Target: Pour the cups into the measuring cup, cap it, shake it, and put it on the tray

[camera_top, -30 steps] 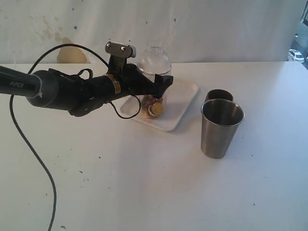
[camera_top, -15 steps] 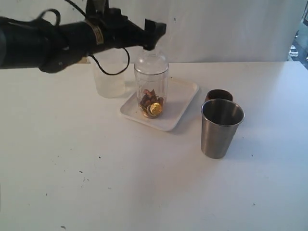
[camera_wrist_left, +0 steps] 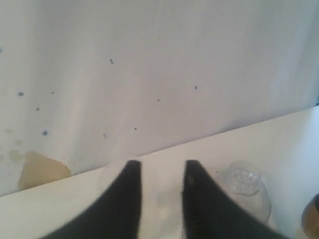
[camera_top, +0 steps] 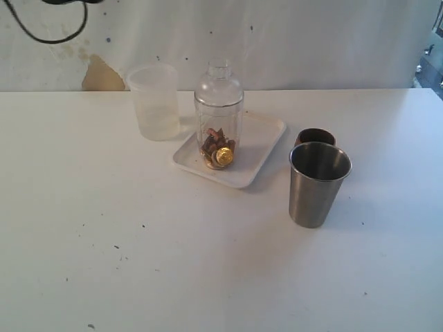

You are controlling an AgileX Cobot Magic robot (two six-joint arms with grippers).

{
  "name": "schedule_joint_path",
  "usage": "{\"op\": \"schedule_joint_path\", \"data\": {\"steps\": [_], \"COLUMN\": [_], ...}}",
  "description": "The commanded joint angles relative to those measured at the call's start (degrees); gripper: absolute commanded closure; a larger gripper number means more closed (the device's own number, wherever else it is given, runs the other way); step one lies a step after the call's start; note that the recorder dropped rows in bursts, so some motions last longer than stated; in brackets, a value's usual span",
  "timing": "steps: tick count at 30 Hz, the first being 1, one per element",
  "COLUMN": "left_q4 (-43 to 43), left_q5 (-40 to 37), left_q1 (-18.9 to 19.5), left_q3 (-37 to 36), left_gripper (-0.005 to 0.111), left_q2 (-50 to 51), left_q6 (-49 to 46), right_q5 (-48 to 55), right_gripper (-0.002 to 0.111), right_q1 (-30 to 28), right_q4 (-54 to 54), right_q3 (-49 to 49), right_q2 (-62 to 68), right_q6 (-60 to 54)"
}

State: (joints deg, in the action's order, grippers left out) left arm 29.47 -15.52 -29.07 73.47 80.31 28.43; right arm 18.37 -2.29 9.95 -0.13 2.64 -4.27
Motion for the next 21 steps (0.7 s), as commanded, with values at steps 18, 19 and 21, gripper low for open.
{"op": "schedule_joint_path", "data": {"steps": [18,19,21], "left_q4": [-13.32,-13.81,-13.81], "left_q5": [1.28,0.72,0.07], "left_q1": [-1.46,-1.46,-1.46], "left_q3": [-36.81,-37.24,-37.61], "left_gripper": [0.106,0.106,0.106], "left_q2": [-58.21,-59.39,-61.67], "left_q6": [-2.19,-2.31,-2.60], "right_q5": [-0.58,-0.58,-0.58], "right_gripper": [0.108,0.108,0.108], "right_q1": [0.05,0.05,0.05], "right_q4": [-0.32,-0.32,-0.32], "right_q3": [0.13,0.13,0.13], "right_q2": [-0.36,-0.36,-0.36], "right_q6": [-0.02,-0.02,-0.02]}}
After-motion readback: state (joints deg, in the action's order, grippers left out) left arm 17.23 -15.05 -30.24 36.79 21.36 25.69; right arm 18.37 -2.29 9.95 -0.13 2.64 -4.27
